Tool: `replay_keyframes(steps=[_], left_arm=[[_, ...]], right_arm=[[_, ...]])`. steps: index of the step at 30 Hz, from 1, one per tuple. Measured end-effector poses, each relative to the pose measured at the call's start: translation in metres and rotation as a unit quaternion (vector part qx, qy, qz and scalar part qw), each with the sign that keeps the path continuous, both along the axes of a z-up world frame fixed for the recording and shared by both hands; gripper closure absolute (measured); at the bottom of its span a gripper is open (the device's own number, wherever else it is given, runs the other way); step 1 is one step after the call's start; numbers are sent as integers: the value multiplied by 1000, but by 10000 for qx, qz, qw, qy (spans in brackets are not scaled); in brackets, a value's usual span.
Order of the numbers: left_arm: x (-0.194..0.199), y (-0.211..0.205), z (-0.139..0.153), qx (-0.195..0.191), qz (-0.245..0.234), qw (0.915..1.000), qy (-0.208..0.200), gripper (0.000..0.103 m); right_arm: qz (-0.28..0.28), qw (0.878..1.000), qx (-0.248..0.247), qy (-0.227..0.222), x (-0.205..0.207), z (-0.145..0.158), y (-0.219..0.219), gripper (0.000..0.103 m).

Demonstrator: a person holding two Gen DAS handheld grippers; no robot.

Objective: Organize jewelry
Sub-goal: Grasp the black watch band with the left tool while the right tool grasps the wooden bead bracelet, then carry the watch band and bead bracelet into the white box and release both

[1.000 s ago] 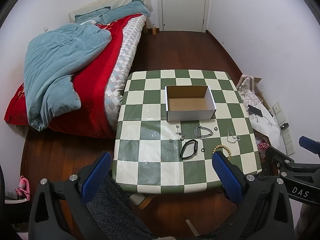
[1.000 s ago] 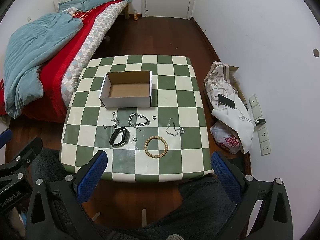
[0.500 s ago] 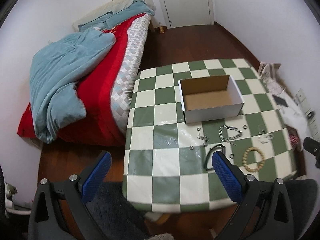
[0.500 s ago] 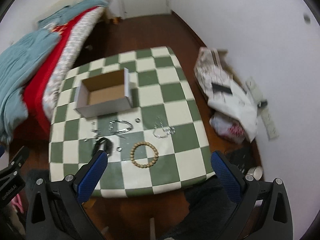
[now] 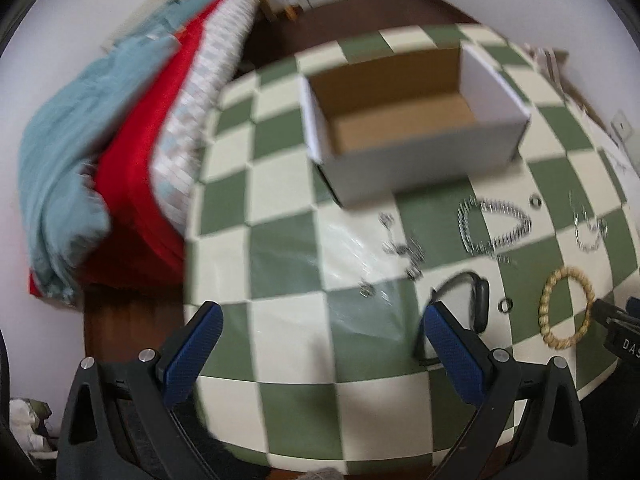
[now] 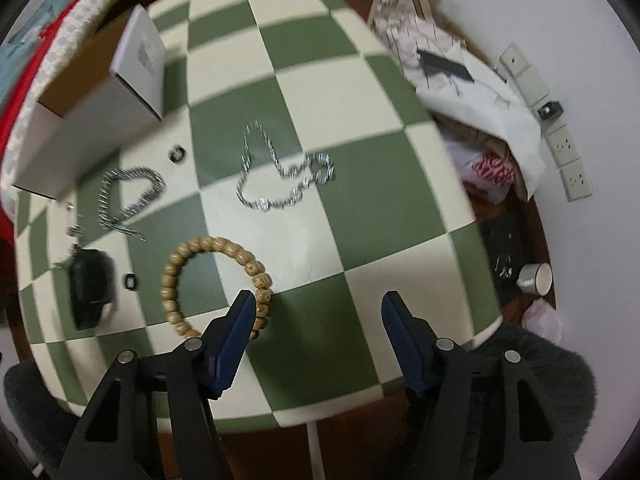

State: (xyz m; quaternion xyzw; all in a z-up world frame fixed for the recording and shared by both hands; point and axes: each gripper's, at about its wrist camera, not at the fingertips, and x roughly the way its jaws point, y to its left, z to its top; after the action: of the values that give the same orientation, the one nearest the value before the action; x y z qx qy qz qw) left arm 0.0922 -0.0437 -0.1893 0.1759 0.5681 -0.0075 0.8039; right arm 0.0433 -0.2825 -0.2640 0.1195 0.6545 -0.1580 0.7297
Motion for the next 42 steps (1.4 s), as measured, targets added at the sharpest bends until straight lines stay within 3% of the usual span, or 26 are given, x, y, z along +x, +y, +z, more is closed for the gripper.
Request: replay_keyframes(steps=[4,7,9,12,13,15,16,24,32,42], left_arm=[[5,-8,-29,-215,-45,9985,503,4],[8,-11,-44,-306,-48,9967,745,21],[11,-11,-52,-444,-48,9950,891,38],[11,-13,-55,-866,-104,9910,1019,76],[10,-14,-55,-916,-118,9903,1041,93],[7,-18,-55,-878,-167,9908,1014,95],[6,-19,-55,-866,-202,9910,1005,96],[-12,-13,-31,-835,-162,9937,733,100],[-15,-9,22,-1167,-68,9928,278,100],[21,-8,87,-1299,22,9901,-531,100]], right_arm=[[69,10000,18,10,1,-14,8,37],[136,9999,7,-16,-1,-16,13,39],[188,9998,-7,-53,-3,-17,17,39],[256,9996,-13,-109,-3,-15,26,40],[303,9994,-35,-172,-4,-14,29,45],[375,9989,-68,-266,-2,-10,36,67],[399,9988,-52,-283,-1,-9,37,93],[144,9959,606,-657,-10,11,28,94],[395,9879,808,-1267,-6,67,38,94],[854,9723,932,-1964,35,141,57,94]])
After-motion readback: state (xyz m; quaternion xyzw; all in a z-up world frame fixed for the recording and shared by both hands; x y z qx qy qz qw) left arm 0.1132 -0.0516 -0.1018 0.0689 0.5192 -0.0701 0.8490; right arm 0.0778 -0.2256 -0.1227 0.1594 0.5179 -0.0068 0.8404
